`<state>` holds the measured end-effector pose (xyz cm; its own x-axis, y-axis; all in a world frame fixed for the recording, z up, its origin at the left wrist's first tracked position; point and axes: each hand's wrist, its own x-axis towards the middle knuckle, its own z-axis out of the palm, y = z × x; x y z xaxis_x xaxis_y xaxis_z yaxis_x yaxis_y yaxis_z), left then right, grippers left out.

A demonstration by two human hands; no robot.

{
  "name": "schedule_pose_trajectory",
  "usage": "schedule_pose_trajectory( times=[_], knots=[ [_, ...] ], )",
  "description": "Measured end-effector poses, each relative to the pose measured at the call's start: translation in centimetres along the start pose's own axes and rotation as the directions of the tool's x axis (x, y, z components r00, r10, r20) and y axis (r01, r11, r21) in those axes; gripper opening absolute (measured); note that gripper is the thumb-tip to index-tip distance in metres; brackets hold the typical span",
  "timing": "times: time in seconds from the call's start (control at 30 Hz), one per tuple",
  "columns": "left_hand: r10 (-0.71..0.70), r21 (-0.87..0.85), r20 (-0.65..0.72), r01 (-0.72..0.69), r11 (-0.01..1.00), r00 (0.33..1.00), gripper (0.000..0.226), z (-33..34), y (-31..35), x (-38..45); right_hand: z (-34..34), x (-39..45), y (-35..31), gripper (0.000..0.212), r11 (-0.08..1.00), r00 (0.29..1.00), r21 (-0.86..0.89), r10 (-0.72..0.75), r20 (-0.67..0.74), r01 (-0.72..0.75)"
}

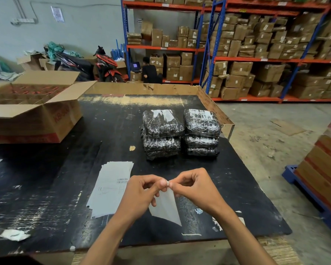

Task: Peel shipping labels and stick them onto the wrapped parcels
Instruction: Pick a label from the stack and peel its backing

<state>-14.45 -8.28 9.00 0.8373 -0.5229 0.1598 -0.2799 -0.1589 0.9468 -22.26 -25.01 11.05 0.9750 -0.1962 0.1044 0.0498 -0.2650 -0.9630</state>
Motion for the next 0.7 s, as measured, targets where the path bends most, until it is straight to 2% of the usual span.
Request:
schedule_pose_trajectory(
  times=[0.13, 0.23, 0.4, 0.5, 0.63, 0.7],
  knots=[
    [0.028, -0.049, 0.044, -0.026, 0.998, 0.999, 0.014, -0.2, -0.4, 0.1, 0.5, 0.1, 0.3, 0.012, 0.978, 0.989, 0.174, 0.133, -0.07, -0.119],
    [-0.013, -0.116, 0.061, 0.02, 0.993, 0.998, 0.017, -0.3, -1.3, 0.3, 1.2, 0.3, 0.8, 0.015, 0.914, 0.951, 0.355, 0.265, -0.161, -0.195],
    [-0.231, -0.256, -0.114, 0.196, 0.947, 0.966, 0.024, -0.1, -2.8, 0.7, 1.4, 0.5, 2.4, 0.019, 0.801, 0.858, 0.553, 0.436, -0.274, -0.23],
    [-0.304, -0.343, -0.192, 0.226, 0.912, 0.933, 0.024, -0.5, -3.3, 1.0, 1.3, 0.2, 3.2, 0.02, 0.766, 0.816, 0.597, 0.491, -0.305, -0.238],
    [-0.431, -0.421, -0.314, 0.283, 0.862, 0.846, 0.028, -1.0, -4.4, 2.6, 0.5, 0.4, 4.5, 0.021, 0.731, 0.762, 0.631, 0.556, -0.332, -0.26],
    [-0.462, -0.441, -0.327, 0.3, 0.846, 0.824, 0.024, -1.2, -5.0, 3.5, -0.1, 0.7, 5.5, 0.014, 0.734, 0.727, 0.625, 0.578, -0.371, -0.265]
  ],
)
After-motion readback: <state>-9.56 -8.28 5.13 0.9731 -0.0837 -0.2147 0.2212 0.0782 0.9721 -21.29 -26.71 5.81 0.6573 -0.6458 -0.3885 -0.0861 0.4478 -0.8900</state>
